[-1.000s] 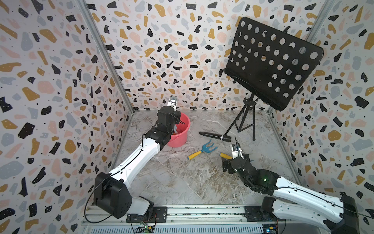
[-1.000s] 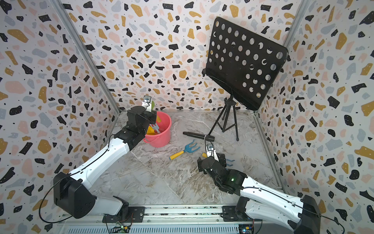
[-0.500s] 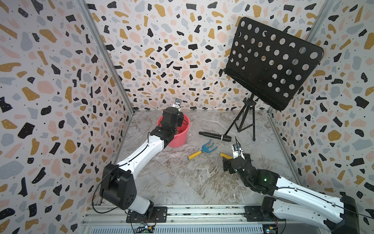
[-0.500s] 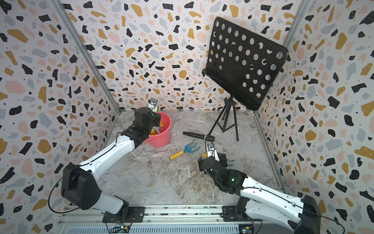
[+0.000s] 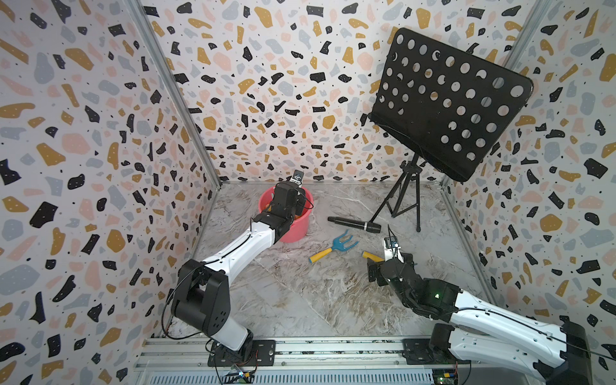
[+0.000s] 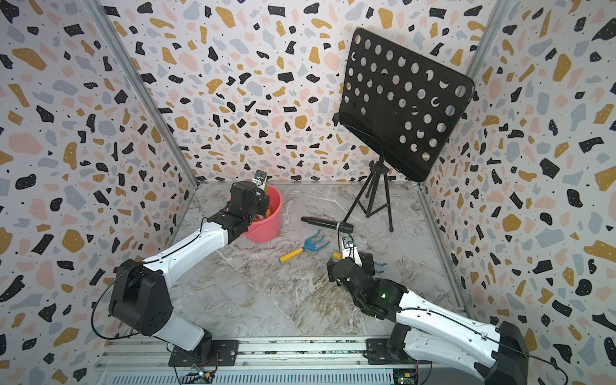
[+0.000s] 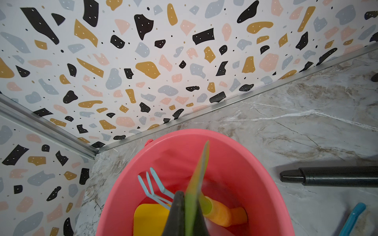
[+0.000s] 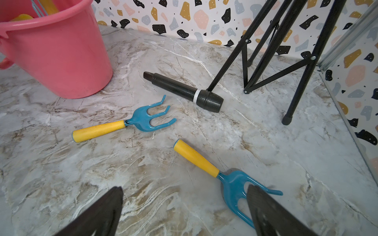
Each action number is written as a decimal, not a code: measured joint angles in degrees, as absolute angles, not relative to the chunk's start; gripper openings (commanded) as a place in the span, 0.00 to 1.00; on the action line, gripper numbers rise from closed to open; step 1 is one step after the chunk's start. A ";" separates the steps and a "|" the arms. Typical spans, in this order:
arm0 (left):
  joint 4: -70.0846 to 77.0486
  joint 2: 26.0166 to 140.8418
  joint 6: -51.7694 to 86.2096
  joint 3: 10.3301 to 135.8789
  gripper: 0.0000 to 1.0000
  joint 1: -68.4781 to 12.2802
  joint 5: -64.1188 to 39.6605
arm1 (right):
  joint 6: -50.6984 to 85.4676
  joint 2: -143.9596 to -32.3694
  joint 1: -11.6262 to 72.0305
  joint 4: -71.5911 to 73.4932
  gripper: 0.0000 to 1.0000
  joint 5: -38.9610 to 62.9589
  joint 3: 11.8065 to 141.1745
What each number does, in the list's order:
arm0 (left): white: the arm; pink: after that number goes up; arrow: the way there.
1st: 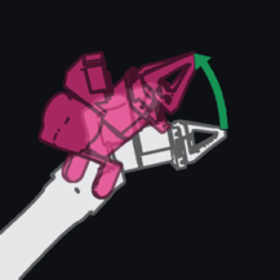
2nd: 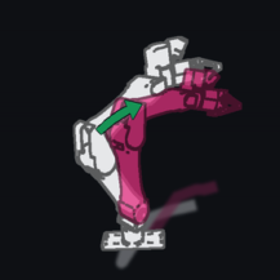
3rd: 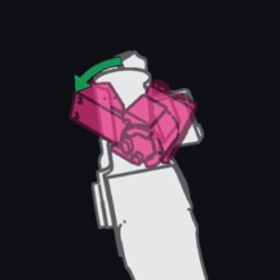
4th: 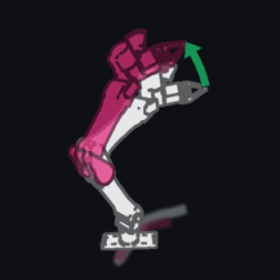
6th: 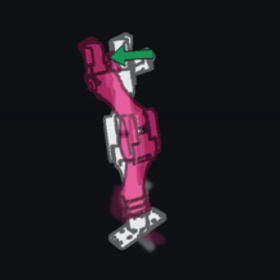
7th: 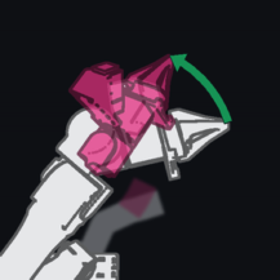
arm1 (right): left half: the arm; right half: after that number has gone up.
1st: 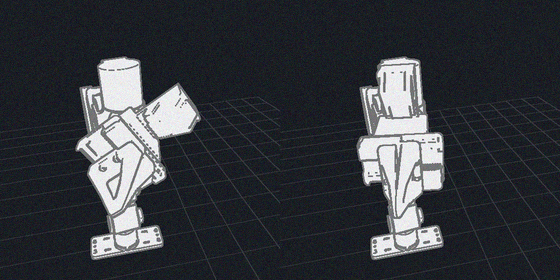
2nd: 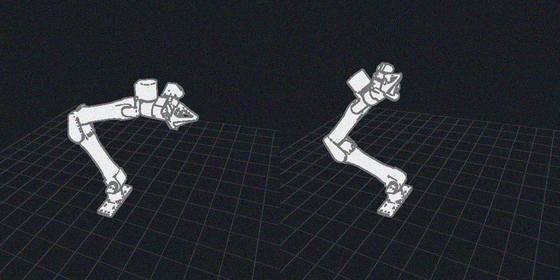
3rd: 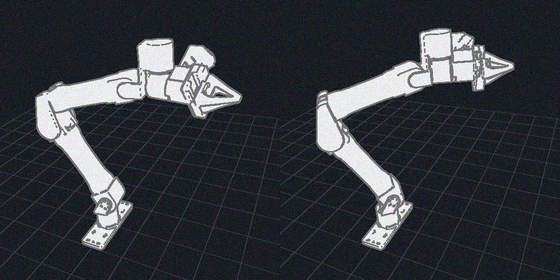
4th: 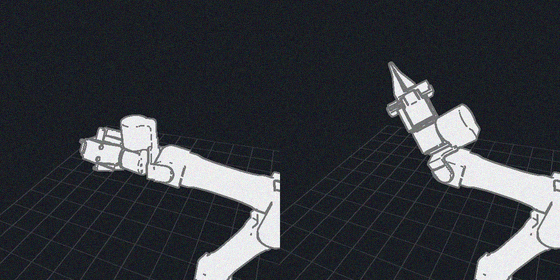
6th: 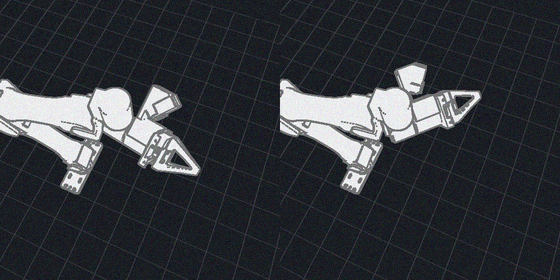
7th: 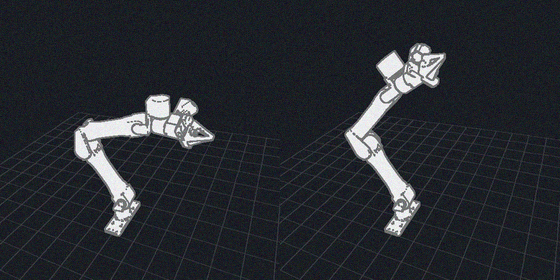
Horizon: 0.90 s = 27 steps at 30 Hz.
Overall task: Organize the gardening tools
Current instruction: Place the gardening tool in the container.
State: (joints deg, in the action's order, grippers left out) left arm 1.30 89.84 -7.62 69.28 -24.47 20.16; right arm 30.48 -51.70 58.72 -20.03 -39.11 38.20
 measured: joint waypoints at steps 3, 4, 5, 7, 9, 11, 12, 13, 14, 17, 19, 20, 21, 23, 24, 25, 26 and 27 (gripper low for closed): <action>1.23 90.04 -7.05 69.08 0.12 -24.47 20.01 | 30.52 -51.70 58.72 -20.05 1.00 -39.16 38.19; 1.32 90.04 -6.81 69.01 0.14 -24.47 19.99 | 30.52 -51.70 58.72 -20.05 1.00 -39.22 38.19; 1.28 90.04 -6.66 68.97 0.16 -24.47 19.99 | 30.55 -51.70 58.72 -20.05 1.00 -39.24 38.19; 1.30 90.04 -6.31 68.93 0.21 -24.47 19.99 | 30.65 -51.70 58.72 -20.08 1.00 -39.29 38.19; 1.30 90.04 -6.11 68.93 0.24 -24.47 19.99 | 30.70 -51.70 58.72 -20.12 1.00 -39.29 38.19; 1.28 90.04 -5.87 68.93 0.30 -24.47 19.99 | 30.72 -51.70 58.72 -20.18 1.00 -39.31 38.19; 1.23 90.04 -5.76 68.93 0.33 -24.47 19.99 | 30.74 -51.70 58.72 -20.21 1.00 -39.33 38.19; 1.19 90.04 -5.63 68.93 0.38 -24.47 19.99 | 30.83 -51.70 58.72 -20.21 1.00 -39.40 38.19; 1.08 90.04 -5.58 68.93 0.44 -24.45 19.97 | 30.92 -51.70 58.72 -20.25 1.00 -39.48 38.19; 0.27 89.80 -5.26 68.93 0.64 -24.45 19.94 | 31.38 -51.77 58.61 -20.86 1.00 -39.83 38.19; -0.45 89.32 -4.95 68.93 0.79 -24.45 19.94 | 31.97 -52.16 58.39 -21.67 1.00 -40.18 38.46; -0.93 88.88 -4.67 68.93 0.83 -24.45 19.88 | 32.25 -52.62 58.19 -22.26 1.00 -40.32 38.76; -1.50 88.25 -4.14 68.93 0.88 -24.45 19.86 | 32.56 -53.32 57.98 -22.85 1.00 -40.36 39.18; -2.55 86.85 -3.49 68.95 0.98 -24.45 19.86 | 33.06 -55.20 57.47 -24.03 1.00 -40.29 40.47; -3.05 86.02 -3.25 68.95 1.00 -24.45 19.86 | 33.28 -56.29 57.19 -24.47 1.00 -40.12 41.23; -3.51 85.19 -2.81 68.97 1.00 -24.45 19.81 | 33.41 -57.39 56.86 -24.93 1.00 -39.83 42.02; -4.14 84.29 -2.24 69.04 0.99 -24.45 19.79 | 33.50 -58.59 56.42 -25.36 0.99 -39.31 42.85; -4.64 83.42 -1.83 69.06 0.99 -24.45 19.77 | 33.56 -59.72 55.96 -25.76 0.99 -38.72 43.62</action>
